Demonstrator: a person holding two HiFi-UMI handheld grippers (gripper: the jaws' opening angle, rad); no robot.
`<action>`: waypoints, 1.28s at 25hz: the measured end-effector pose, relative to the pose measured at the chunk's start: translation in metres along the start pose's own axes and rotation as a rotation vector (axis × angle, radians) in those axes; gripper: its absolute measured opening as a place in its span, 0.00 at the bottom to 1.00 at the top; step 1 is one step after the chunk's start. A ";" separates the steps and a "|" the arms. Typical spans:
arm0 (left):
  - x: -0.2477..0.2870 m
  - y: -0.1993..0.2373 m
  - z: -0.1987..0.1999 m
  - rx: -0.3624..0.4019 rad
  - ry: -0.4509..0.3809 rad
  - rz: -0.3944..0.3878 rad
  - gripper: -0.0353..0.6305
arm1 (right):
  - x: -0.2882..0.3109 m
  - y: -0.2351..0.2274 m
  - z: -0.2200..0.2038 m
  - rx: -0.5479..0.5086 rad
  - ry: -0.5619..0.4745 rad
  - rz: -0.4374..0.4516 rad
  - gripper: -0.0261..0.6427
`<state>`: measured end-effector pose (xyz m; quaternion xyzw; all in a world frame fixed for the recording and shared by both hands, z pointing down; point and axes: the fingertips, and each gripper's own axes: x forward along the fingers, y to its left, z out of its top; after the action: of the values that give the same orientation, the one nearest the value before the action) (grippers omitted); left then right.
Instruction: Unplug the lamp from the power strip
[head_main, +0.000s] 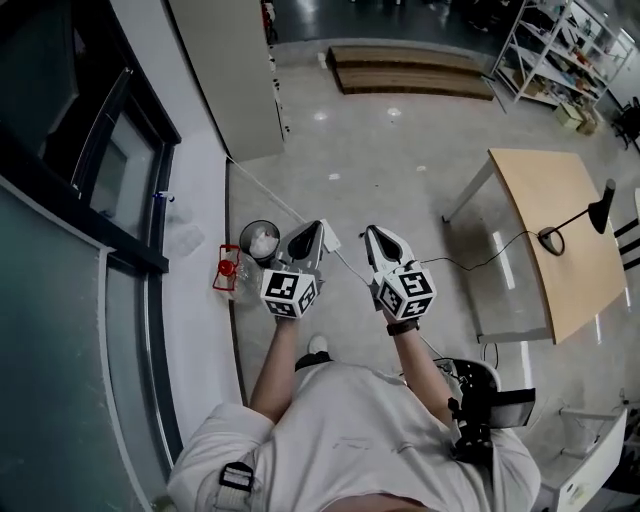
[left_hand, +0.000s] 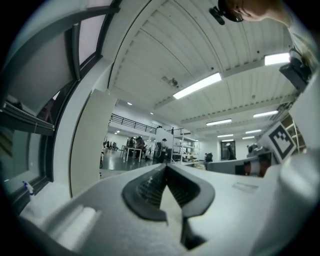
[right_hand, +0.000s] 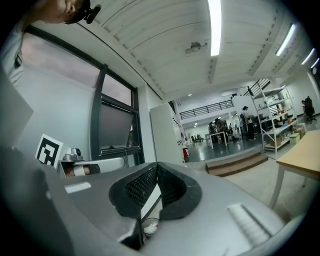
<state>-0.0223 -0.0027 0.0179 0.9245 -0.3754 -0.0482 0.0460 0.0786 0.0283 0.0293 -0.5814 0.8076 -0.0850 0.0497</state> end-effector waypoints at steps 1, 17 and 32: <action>-0.010 -0.015 0.001 0.011 -0.002 0.013 0.06 | -0.021 0.003 0.003 -0.006 -0.017 -0.010 0.05; -0.145 -0.205 0.006 0.101 -0.006 0.094 0.06 | -0.239 0.033 0.002 -0.045 -0.050 -0.011 0.05; -0.206 -0.169 0.023 0.048 -0.025 0.098 0.06 | -0.235 0.109 0.017 -0.078 -0.096 -0.001 0.05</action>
<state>-0.0551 0.2606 -0.0139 0.9051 -0.4219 -0.0483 0.0216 0.0555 0.2832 -0.0130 -0.5868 0.8067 -0.0256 0.0654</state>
